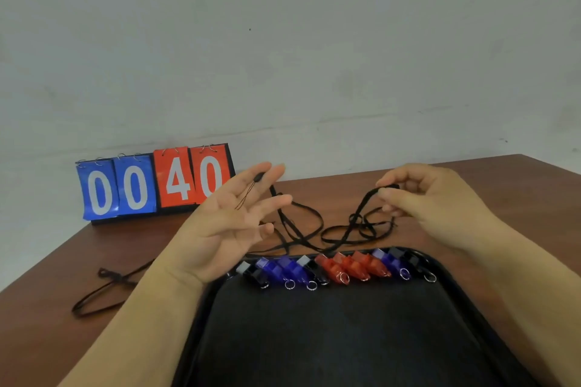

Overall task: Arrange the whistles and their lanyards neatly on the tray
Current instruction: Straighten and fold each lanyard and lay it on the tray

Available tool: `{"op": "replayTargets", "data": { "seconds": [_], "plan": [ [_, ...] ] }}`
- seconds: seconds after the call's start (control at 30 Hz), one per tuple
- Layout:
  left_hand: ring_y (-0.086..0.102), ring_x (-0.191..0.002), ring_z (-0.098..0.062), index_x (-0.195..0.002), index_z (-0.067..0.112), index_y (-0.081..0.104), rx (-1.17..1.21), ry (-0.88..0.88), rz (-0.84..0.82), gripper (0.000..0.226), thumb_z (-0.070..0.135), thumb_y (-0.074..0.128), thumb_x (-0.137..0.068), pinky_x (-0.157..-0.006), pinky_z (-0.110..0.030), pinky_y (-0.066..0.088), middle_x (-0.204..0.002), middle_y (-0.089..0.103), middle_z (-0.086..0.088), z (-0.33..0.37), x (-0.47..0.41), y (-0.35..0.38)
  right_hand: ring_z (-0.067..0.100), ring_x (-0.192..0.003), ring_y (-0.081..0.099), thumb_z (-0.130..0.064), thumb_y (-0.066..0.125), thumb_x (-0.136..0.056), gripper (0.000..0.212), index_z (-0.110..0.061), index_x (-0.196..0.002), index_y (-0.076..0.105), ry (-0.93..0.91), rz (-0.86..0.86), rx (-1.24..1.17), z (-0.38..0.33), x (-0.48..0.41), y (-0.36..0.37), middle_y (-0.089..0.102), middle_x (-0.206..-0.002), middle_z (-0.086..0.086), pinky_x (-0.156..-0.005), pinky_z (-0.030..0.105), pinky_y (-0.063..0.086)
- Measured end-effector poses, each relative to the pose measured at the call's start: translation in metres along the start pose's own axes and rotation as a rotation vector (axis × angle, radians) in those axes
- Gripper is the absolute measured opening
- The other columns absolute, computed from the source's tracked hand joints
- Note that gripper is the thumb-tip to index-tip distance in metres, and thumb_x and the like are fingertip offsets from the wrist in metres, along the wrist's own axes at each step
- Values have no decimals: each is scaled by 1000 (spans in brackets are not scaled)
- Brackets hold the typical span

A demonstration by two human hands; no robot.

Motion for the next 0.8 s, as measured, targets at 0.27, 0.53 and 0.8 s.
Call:
{"op": "replayTargets", "data": {
  "seconds": [0.27,0.53,0.8],
  "plan": [
    [77,-94,-18,-121,19,68,-351,132,319,30,17,59,-93,-76,-30,52,-120,77,0,4,-2,36,7,-64,69,-6,73,-89,9,-15,-92,74,-29,-10,-123,-6,7,3,73,-68,-1,-64,15,56],
    [55,-75,-13,-91,37,82,-507,189,471,33,21,56,-103,-75,-33,47,-75,64,9,3,-3,33,9,-66,70,-5,74,-88,15,-20,-85,76,-23,-75,-183,-9,13,9,72,-70,-2,-62,17,55],
    [49,-51,-13,-103,28,77,-398,182,374,35,14,45,-108,-49,-24,41,-68,56,-1,4,0,43,24,-76,63,-14,75,-84,13,-26,-86,82,-23,-204,-245,-12,17,14,74,-82,13,-79,39,56]
  ]
}}
Point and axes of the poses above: each hand's wrist, its own x-axis away from the middle knuckle, its own y-axis out of the palm, z = x × y, the point moved 1 cm from there along -x, towards the middle knuckle
